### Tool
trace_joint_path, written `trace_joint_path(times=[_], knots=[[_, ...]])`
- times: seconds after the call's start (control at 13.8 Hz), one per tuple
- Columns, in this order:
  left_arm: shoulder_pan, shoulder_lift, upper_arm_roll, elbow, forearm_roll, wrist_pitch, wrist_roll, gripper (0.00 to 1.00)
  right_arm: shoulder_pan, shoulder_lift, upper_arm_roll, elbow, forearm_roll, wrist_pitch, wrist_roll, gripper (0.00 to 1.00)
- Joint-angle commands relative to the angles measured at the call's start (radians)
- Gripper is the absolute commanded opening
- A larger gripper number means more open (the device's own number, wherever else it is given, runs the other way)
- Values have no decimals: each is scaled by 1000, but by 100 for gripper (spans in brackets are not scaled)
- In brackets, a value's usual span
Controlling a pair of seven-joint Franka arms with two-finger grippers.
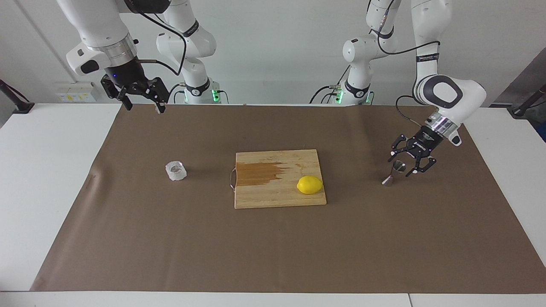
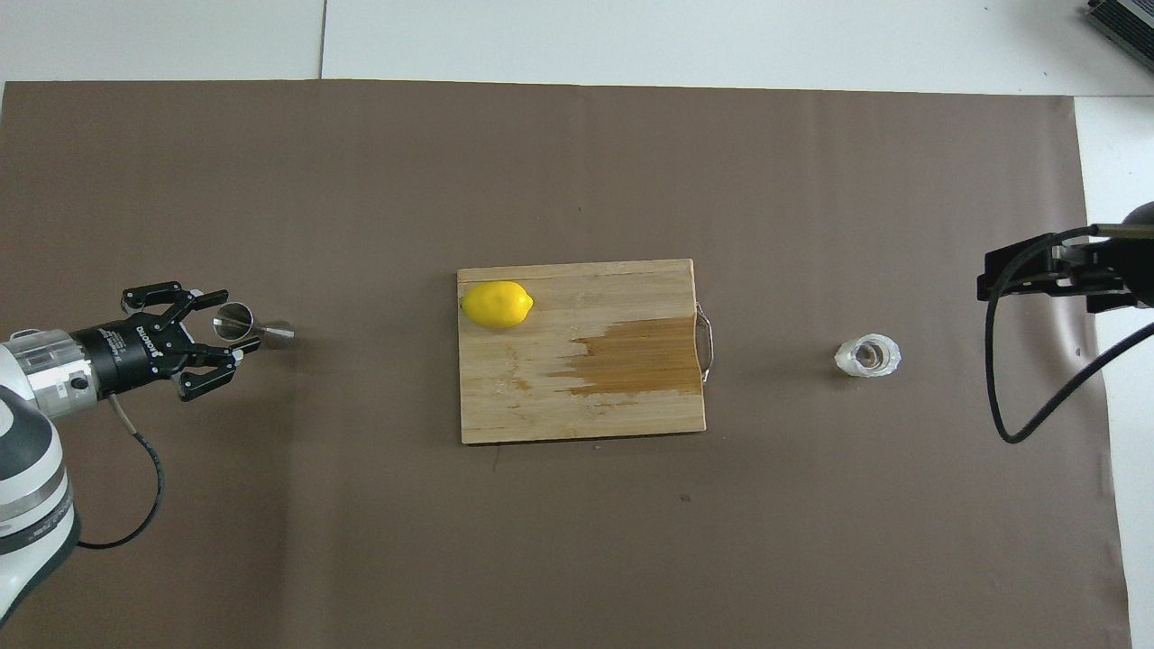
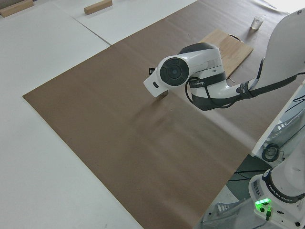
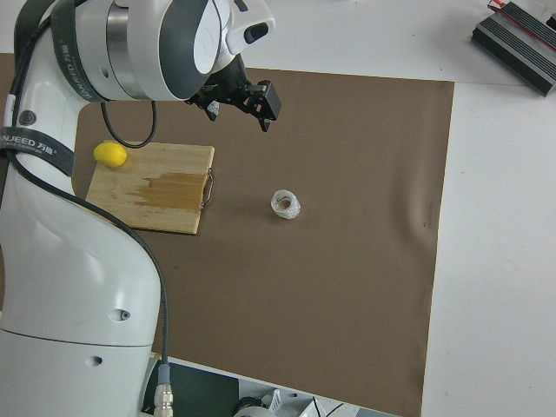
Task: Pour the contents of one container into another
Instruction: 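Close the left gripper around the metal cup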
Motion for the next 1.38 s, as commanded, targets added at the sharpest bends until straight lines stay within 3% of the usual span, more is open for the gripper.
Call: trace_joint_path(times=[0.0, 0.44, 0.94, 1.31], knots=[[-17, -25, 7, -31, -21, 27, -8, 71, -14, -23, 6, -28, 5, 13, -23, 100], [-17, -27, 9, -34, -21, 27, -11, 68, -14, -21, 6, -28, 5, 13, -23, 100], [-8, -28, 9, -39, -19, 27, -9, 58, -14, -23, 6, -28, 5, 13, -23, 100], [-17, -24, 9, -36, -19, 41, -8, 19, -14, -23, 6, -28, 5, 13, -23, 100]])
